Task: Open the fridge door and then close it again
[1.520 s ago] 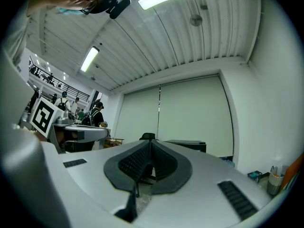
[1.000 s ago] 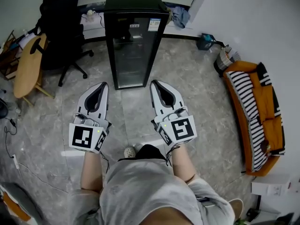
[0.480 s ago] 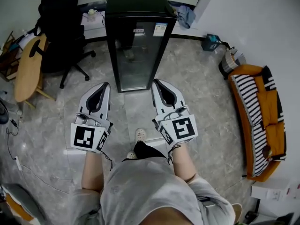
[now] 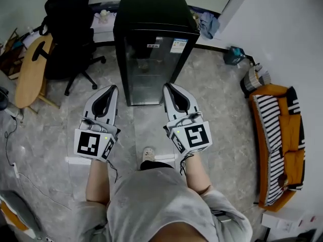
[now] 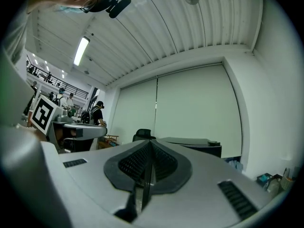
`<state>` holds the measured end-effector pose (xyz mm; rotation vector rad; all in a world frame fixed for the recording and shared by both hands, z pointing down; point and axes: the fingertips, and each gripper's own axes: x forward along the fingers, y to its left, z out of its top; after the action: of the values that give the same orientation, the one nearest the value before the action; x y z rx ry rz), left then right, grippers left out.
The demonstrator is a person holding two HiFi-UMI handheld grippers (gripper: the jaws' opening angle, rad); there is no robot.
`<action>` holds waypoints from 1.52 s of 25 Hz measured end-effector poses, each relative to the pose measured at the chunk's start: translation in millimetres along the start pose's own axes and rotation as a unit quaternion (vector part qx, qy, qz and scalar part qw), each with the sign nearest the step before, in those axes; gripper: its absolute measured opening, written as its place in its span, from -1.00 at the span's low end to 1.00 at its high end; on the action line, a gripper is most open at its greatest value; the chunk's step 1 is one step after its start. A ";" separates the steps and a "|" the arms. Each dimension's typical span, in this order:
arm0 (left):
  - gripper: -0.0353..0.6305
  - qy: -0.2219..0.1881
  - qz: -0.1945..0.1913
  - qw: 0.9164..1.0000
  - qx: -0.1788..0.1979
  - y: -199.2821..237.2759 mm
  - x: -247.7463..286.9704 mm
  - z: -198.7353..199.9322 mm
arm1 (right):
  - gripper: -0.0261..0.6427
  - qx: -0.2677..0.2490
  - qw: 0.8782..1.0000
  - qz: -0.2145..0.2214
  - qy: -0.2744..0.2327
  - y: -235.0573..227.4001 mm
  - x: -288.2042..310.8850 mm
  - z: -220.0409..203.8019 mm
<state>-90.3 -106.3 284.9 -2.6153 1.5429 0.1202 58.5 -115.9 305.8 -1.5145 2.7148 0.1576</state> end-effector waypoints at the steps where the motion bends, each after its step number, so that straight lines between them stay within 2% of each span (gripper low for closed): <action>1: -0.85 0.001 0.005 1.000 -0.003 4.8 6.1 -1.9 | -0.85 -0.001 1.000 0.003 0.001 -4.1 6.9 -1.9; 5: -0.85 0.007 0.022 1.000 -0.002 16.6 25.3 -11.6 | -0.85 0.000 1.000 0.017 0.005 -17.3 27.2 -11.8; 10: -0.86 0.022 0.024 0.999 -0.004 18.9 43.2 -27.7 | -0.85 -0.003 0.999 0.028 0.017 -25.8 45.1 -26.2; 24: -0.86 0.052 -0.007 0.999 0.014 44.6 86.4 -49.0 | -0.85 0.029 0.999 -0.010 0.040 -56.7 86.4 -52.3; 30: -0.86 0.080 -0.012 0.997 0.006 61.6 96.1 -83.0 | -0.85 0.020 0.997 -0.024 0.072 -61.9 102.3 -80.2; 38: -0.85 0.126 -0.015 0.992 -0.021 81.8 101.2 -133.3 | -0.85 0.052 0.993 -0.032 0.101 -62.4 119.1 -117.2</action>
<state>-111.0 -250.5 401.0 -2.7759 1.5875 -0.1905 51.7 -261.4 408.8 -1.6699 2.7678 -0.1454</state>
